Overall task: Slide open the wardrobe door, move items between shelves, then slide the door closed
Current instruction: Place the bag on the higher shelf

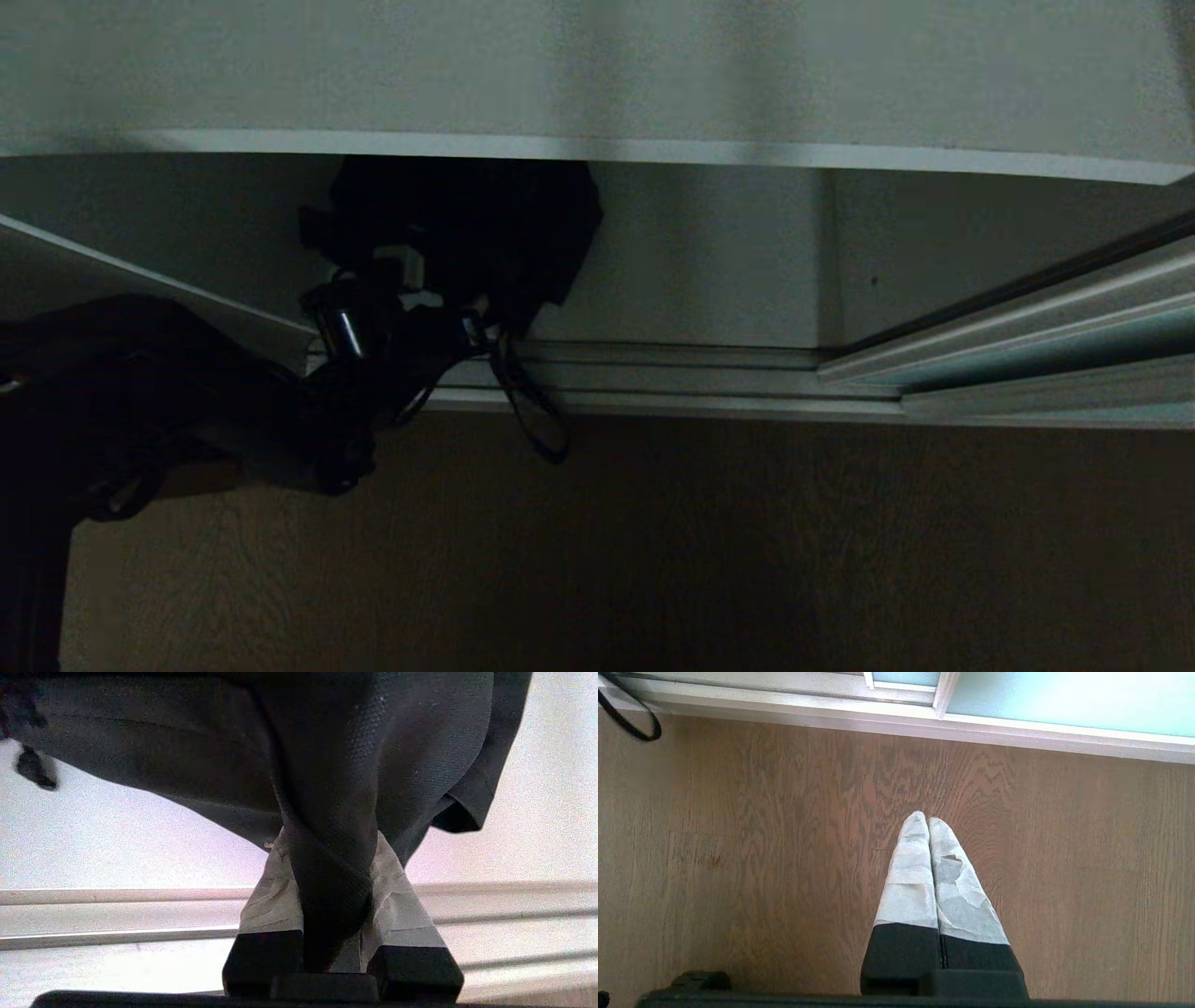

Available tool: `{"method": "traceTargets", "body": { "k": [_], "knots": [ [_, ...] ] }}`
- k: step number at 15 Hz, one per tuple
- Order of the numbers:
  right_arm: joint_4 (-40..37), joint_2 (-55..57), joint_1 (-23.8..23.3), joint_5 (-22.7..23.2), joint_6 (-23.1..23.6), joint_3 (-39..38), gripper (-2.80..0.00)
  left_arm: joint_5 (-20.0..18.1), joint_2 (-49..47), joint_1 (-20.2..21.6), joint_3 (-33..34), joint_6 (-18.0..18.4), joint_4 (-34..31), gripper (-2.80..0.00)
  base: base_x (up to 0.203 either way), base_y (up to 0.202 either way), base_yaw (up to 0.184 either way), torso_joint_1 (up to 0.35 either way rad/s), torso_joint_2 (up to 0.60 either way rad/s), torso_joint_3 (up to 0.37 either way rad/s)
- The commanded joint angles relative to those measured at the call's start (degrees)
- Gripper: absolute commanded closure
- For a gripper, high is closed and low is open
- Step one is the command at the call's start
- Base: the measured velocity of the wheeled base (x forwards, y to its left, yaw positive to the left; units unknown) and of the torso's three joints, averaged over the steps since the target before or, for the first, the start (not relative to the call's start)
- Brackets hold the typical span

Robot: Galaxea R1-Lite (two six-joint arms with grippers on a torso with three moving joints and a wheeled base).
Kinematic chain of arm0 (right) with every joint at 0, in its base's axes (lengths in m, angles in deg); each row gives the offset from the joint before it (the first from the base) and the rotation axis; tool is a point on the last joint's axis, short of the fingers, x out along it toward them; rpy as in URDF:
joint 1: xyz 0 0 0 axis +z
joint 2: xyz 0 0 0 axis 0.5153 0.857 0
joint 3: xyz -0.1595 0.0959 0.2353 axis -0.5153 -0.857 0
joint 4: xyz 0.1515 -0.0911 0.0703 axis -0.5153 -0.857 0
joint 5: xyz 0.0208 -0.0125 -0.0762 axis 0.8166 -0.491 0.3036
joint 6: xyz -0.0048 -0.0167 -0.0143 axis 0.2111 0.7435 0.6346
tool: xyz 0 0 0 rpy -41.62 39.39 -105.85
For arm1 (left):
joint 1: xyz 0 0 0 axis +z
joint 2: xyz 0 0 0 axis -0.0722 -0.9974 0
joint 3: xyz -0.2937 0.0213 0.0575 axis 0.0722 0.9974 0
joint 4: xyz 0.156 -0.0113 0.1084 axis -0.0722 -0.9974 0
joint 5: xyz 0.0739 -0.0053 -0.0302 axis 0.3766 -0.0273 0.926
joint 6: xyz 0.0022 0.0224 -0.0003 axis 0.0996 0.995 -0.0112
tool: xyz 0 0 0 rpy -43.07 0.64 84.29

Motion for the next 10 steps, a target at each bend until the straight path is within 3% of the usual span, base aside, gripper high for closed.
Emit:
{"method": "traceTargets", "body": {
  "k": [1,7,10],
  "knots": [
    [0.0,-0.2,0.0,0.0,0.0,0.0,0.00,0.7,-1.0,-1.0,2.5,-0.1,2.5,0.00,0.000,0.000,0.000,0.000,0.00,0.000],
    [0.0,-0.2,0.0,0.0,0.0,0.0,0.00,2.7,1.5,-2.8,7.3,0.9,6.0,0.00,0.000,0.000,0.000,0.000,0.00,0.000],
    [0.0,-0.2,0.1,0.0,0.0,0.0,0.00,4.1,6.2,-5.1,17.6,3.0,8.4,0.00,0.000,0.000,0.000,0.000,0.00,0.000]
  ]
}}
